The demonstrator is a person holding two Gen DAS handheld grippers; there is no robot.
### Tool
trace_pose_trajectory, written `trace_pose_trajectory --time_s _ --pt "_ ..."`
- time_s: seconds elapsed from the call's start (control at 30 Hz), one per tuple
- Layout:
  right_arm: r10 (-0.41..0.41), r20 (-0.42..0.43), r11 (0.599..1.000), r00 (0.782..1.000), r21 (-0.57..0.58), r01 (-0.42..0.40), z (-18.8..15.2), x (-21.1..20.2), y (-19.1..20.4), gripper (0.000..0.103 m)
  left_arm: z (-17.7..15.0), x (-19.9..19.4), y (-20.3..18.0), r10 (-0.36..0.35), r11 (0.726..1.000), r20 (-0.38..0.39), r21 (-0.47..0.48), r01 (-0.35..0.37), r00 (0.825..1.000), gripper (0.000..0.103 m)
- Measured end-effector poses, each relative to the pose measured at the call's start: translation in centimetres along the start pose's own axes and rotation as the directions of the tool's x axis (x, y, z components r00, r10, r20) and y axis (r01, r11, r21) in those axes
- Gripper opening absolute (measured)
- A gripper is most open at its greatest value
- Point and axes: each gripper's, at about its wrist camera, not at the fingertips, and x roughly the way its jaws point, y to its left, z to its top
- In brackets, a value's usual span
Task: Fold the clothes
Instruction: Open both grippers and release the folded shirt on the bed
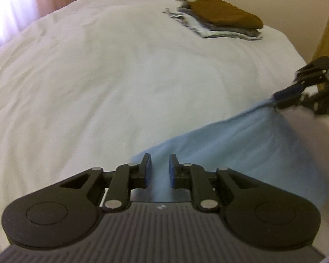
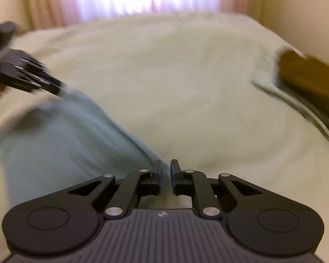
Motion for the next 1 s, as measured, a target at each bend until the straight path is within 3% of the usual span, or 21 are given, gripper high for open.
trace_pose_trajectory --time_s 0.17,0.23,0.27,0.3,0.37,0.5,0.57,0.67,0.77,0.83,0.93,0.97,1.0 --pt "0.072 -0.002 0.996 0.997 -0.060 -0.072 1.7 4.2 3.2 0.016 0.0 3.7 -0.1 0.022 1.000 -0.049 0.018 -0.021 0.999 0.016" --pt "0.042 -0.032 0.996 0.999 -0.075 -0.045 1.5 5.5 2.6 0.016 -0.3 4.0 1.1 0.047 0.999 -0.046 -0.005 -0.047 0.998 0.017" --pt "0.025 -0.041 0.996 0.999 -0.079 -0.028 1.2 5.6 2.0 0.016 -0.5 3.9 1.7 0.068 0.997 -0.052 -0.019 -0.069 0.996 0.019" --pt "0.013 -0.046 0.997 0.999 -0.071 -0.016 0.8 5.4 1.0 0.022 -0.7 3.7 2.4 0.071 0.997 -0.052 -0.036 -0.073 0.996 0.026" --pt "-0.022 -0.058 0.998 0.998 -0.055 0.019 -0.2 5.0 -0.9 0.027 -1.1 3.4 3.3 0.084 0.994 -0.052 -0.061 -0.087 0.995 0.026" --pt "-0.114 -0.101 0.994 0.988 -0.012 0.113 -1.8 2.3 -2.8 0.028 -1.5 0.3 3.1 0.140 0.989 -0.045 -0.047 -0.142 0.989 0.021" --pt "-0.137 -0.086 0.990 0.987 0.008 0.138 -1.7 0.4 -2.1 0.028 -1.8 -1.8 1.4 0.136 0.990 -0.015 -0.032 -0.136 0.991 0.021" --pt "-0.102 -0.047 0.992 0.994 0.074 0.105 -1.7 -2.2 1.5 0.028 -3.8 -4.2 -2.4 0.082 0.996 0.002 -0.019 -0.082 0.997 0.021" --pt "-0.035 -0.041 0.995 0.999 0.089 0.039 -2.0 -2.4 6.6 0.026 -7.5 -4.5 -5.6 0.070 0.997 -0.045 0.045 -0.068 0.997 0.022" --pt "-0.013 -0.079 0.999 0.997 0.048 0.017 -3.6 -1.7 9.4 0.026 -10.1 -4.5 -5.8 0.089 0.996 -0.071 0.032 -0.086 0.994 0.022" --pt "-0.048 -0.160 0.993 0.986 0.099 0.065 -6.5 -0.5 8.8 0.024 -12.1 -5.8 -4.5 0.090 0.993 -0.080 -0.074 -0.096 0.993 0.021" --pt "-0.068 -0.171 0.987 0.983 0.129 0.091 -7.5 -0.8 8.3 0.017 -12.3 -6.6 -4.4 0.109 0.990 -0.084 -0.077 -0.115 0.991 0.021" --pt "-0.086 -0.178 0.981 0.980 0.159 0.115 -8.0 -1.7 7.9 0.018 -12.6 -7.5 -4.5 0.122 0.989 -0.087 -0.078 -0.128 0.989 0.021"
